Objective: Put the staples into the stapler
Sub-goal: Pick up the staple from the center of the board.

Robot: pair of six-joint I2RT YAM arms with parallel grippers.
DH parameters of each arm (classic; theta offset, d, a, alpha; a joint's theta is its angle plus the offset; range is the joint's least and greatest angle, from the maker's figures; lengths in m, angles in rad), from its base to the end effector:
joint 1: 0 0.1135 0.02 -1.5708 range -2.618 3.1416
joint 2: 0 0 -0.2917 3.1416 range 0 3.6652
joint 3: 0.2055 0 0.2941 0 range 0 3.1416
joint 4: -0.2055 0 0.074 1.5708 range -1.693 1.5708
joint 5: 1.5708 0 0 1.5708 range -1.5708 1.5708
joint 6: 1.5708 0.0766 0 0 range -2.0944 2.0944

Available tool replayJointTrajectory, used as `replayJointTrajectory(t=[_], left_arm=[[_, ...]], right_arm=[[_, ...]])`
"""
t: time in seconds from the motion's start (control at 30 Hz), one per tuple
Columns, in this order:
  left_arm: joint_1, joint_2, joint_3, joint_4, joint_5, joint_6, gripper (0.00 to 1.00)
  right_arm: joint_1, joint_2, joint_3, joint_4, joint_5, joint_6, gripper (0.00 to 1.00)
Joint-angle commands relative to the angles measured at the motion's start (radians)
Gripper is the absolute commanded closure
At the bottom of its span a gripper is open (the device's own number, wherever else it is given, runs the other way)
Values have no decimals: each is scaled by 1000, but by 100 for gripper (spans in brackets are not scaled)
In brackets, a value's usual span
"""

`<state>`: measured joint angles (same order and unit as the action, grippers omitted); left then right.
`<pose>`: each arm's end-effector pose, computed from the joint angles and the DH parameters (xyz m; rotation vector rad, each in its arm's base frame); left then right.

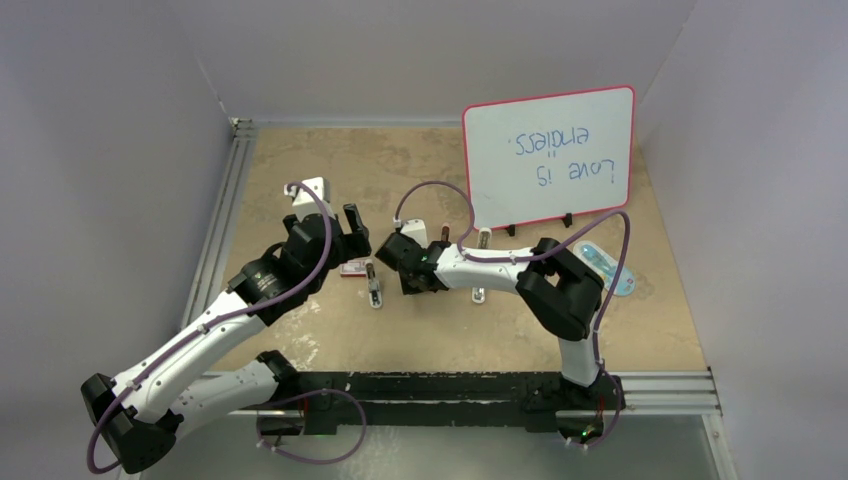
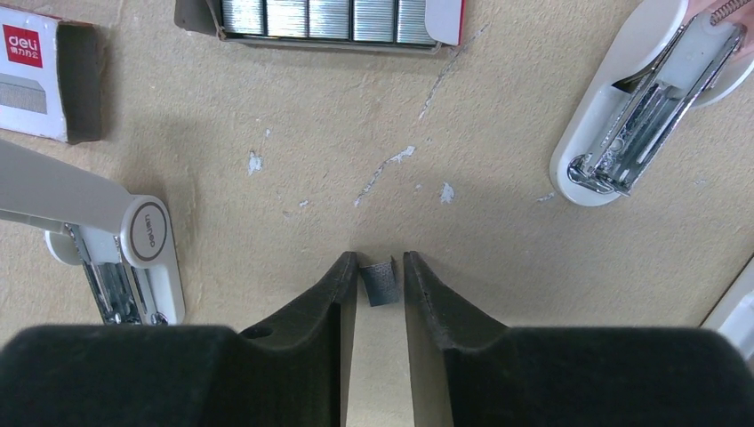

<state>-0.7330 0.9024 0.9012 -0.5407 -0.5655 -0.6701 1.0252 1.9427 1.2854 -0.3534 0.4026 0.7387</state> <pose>0.2103 -0.1341 0.3306 -0.2662 2.0157 -0.2866 0.2682 0.3839 0.1345 -0.2095 2.4697 0.2284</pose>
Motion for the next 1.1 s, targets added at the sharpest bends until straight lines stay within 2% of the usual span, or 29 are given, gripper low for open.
replayJointTrajectory(t=[0.0,0.1,0.2,0.43,0.77,0.9,1.07], left_arm=[[2,-20,10,28,-22,-8,17],[3,-25,10,28,-21,-6,17],[3,-32,9,30,-20,-6,17],[3,-23,9,33,-14,-6,17],[3,-22,11,49,21,-5,17],[2,-7,8,75,69,4,17],[2,27,-28,193,246,74,17]], right_arm=[[-5,17,13,-6,22,-16,76],[-5,19,10,-1,6,-19,83],[-5,11,6,-1,3,-19,86],[-6,-42,2,-6,78,18,86],[-79,-290,-143,-6,197,128,86],[-131,-384,-235,-10,216,171,85],[-183,-465,-344,1,209,205,85]])
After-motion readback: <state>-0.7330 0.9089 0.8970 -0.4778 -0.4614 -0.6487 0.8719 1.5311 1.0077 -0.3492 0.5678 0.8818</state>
